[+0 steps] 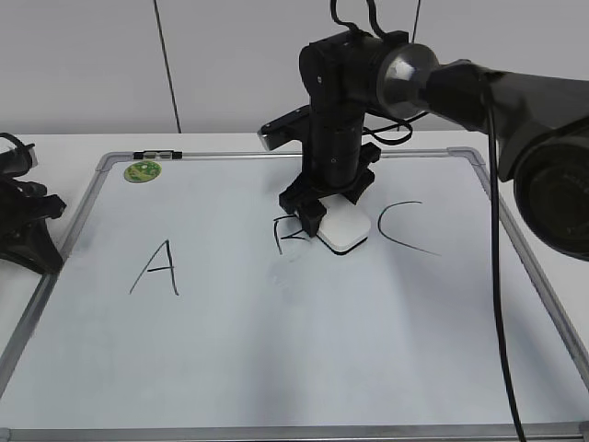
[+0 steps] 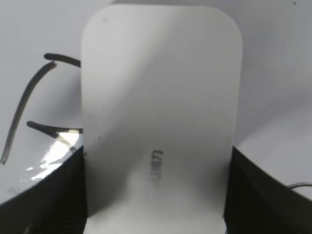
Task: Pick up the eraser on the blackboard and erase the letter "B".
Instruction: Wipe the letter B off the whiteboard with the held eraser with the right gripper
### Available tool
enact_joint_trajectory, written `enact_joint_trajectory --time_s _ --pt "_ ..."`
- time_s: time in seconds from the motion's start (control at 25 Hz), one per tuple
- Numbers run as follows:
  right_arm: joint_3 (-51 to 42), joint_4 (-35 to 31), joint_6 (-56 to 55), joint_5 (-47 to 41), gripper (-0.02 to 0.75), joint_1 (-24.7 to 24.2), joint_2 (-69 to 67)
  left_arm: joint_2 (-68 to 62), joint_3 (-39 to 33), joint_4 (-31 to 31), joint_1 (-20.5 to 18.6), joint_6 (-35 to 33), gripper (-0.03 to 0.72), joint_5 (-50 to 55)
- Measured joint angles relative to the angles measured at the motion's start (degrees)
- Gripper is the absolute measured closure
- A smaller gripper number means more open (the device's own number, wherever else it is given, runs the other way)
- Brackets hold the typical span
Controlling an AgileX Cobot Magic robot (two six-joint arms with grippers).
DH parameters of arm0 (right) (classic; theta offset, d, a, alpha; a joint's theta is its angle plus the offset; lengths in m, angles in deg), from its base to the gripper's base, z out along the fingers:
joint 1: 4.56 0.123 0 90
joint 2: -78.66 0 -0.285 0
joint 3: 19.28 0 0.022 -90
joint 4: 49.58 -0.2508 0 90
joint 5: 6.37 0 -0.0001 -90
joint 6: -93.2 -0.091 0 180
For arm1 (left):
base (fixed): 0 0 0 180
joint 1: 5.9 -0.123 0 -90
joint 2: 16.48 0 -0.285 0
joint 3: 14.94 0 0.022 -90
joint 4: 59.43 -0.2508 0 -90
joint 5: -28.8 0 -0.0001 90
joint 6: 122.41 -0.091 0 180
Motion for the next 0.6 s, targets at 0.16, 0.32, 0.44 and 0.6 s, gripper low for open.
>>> enact_joint_trajectory --time_s 0.16,0.32,0.44,0.6 --pt "0.4 -0.9 0.0 -0.1 0.214 0.0 -0.3 0.0 0.0 0.0 0.0 0.0 0.655 -0.1" --pt "0.4 -0.8 0.0 -0.1 0.214 1.1 -0.3 0.0 0.0 0.0 0.0 0.0 0.656 -0.1" --pt "0.4 -0.6 0.0 -0.1 0.214 3.5 -0.3 0.0 0.0 -0.1 0.0 0.0 0.656 -0.1" --pt "0.5 -0.6 0.0 -0.1 0.214 7.4 -0.6 0.0 0.0 -0.1 0.0 0.0 0.655 -0.1"
